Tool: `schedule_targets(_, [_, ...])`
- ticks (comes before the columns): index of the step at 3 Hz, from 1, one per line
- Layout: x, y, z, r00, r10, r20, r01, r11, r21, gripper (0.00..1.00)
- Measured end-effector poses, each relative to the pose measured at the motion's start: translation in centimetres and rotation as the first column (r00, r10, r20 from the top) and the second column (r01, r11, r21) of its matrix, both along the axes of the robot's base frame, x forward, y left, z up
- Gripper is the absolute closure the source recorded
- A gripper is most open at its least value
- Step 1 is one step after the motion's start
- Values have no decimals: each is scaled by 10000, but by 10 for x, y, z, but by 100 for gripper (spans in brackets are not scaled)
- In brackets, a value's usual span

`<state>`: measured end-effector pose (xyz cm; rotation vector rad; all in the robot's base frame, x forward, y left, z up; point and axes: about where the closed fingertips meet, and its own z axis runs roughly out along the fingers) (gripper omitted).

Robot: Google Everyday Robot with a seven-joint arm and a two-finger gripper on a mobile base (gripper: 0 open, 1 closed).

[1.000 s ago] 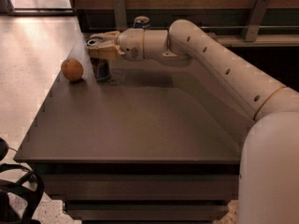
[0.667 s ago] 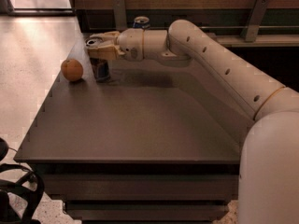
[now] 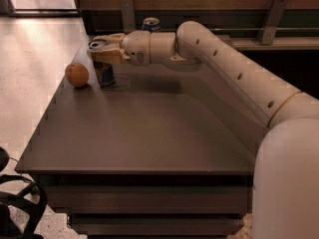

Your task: Move redbull can near orange

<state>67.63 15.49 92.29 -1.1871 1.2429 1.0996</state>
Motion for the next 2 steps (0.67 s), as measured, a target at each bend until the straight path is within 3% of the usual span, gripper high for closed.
schedule_targets(1, [-1,2,0,10000,40,-1,-40,10000,5,0])
schedule_targets(2, [-1,3,0,10000,51,-1,-51,10000,7,0])
